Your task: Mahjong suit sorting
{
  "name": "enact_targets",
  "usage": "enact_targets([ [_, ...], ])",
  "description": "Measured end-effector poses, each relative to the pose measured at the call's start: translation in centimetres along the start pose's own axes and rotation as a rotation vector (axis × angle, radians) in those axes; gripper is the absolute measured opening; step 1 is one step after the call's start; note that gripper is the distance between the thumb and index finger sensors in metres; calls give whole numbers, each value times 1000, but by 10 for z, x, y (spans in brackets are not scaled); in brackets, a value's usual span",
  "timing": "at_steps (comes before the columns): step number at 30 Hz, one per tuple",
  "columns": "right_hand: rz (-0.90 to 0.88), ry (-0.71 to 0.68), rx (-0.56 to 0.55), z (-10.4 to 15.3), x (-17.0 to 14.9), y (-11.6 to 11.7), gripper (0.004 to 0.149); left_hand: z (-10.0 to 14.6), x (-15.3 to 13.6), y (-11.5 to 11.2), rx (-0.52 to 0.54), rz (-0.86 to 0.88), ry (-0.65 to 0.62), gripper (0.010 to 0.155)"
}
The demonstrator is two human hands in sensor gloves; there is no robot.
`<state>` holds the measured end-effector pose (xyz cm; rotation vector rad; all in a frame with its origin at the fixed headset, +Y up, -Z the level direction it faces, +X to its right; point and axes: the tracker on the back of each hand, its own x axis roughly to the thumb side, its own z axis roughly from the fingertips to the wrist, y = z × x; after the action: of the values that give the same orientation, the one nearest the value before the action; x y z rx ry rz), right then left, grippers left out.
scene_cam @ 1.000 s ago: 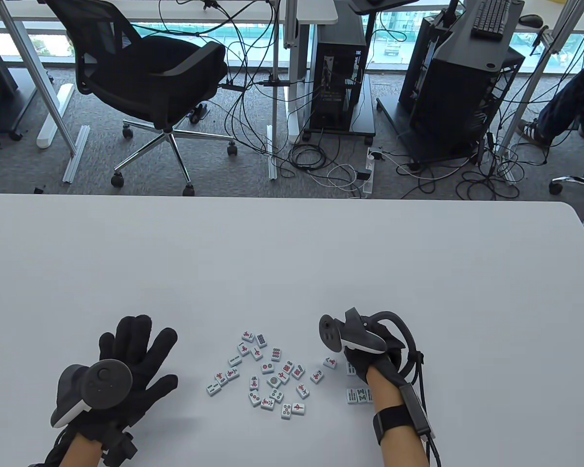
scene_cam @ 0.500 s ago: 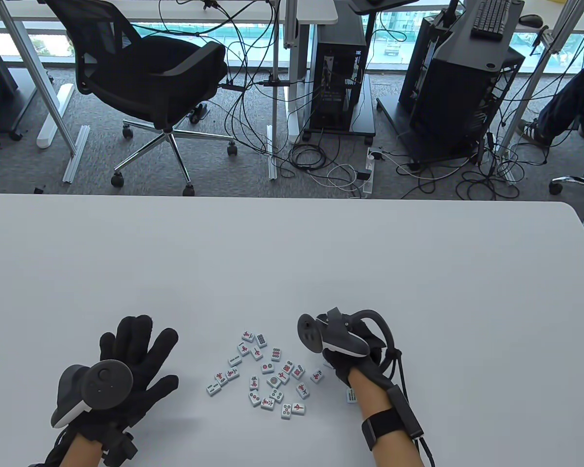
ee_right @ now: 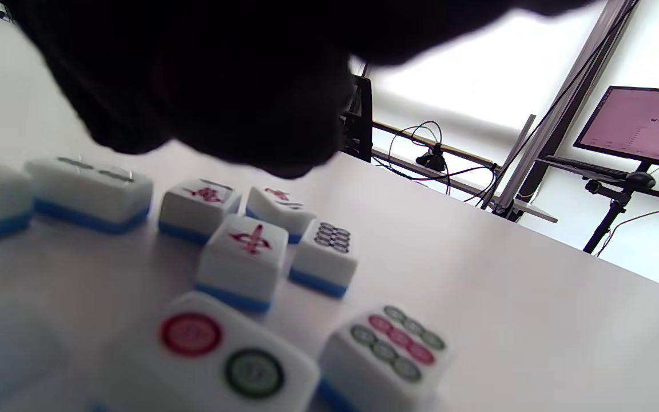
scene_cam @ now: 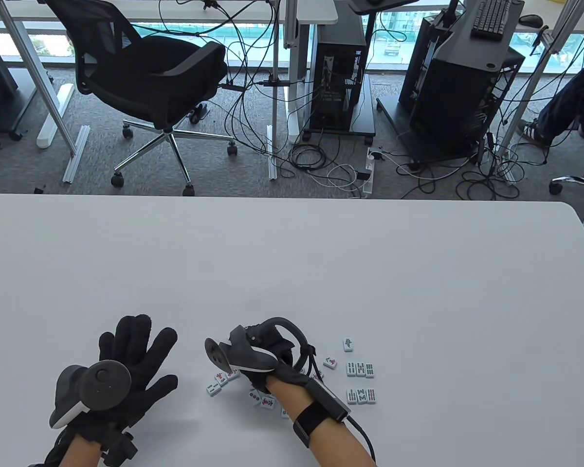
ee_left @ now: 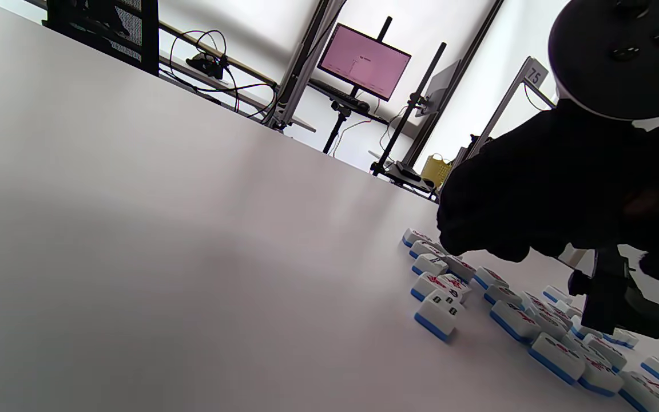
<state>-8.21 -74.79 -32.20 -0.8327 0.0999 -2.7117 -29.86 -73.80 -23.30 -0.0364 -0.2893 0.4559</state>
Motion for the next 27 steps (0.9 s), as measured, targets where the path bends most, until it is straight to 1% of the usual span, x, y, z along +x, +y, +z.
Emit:
enact_targets([
  [4,49,11,-6,-5,10,4,40,-1,0,-1,-2,3,-4,79],
  [8,48,11,-60,-8,17,3,40,-1,0,-2,-7,0,-4,79],
  [11,7,-2,-82,-12,24,2,40,-1,0,-2,-5,3,-5,79],
  [15,-68,0,-55,-15,27,-5,44,-1,0,-1,-1,4,-5,78],
  [17,-128,-4,-11,-15,28,-9,45,-1,-1,-1,4,8,-6,79],
  [22,-113,4,156,-20,33,-10,52,-1,-1,0,7,9,-7,79],
  [27,-133,29,249,-29,37,-4,57,0,-2,0,11,14,-5,79],
])
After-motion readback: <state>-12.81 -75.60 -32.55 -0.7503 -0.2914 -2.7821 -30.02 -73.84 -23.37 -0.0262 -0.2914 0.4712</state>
